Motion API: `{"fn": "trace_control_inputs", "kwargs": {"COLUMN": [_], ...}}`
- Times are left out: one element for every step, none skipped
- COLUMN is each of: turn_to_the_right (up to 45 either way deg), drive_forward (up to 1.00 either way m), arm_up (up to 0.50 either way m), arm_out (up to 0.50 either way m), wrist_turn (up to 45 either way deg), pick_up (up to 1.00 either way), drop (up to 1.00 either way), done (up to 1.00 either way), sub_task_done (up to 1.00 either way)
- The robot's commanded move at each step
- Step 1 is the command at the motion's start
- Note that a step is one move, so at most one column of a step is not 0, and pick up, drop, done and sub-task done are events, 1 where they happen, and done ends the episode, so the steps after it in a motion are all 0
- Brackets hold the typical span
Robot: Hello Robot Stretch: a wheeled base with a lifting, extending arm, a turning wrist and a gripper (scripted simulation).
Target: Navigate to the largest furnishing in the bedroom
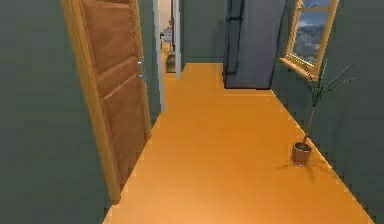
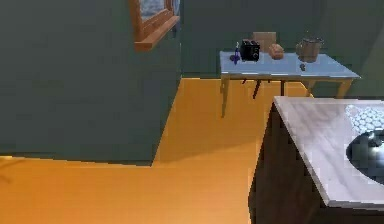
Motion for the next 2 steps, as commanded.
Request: {"fn": "trace_control_inputs", "kwargs": {"turn_to_the_right": [0.0,0.0], "drive_forward": [1.00,1.00], "arm_up": [0.00,0.00], "arm_out": [0.00,0.00], "wrist_turn": [0.0,0.0], "pick_up": [0.00,0.00], "drop": [0.00,0.00], "done": [0.00,0.00], "sub_task_done": [0.00,0.00]}}
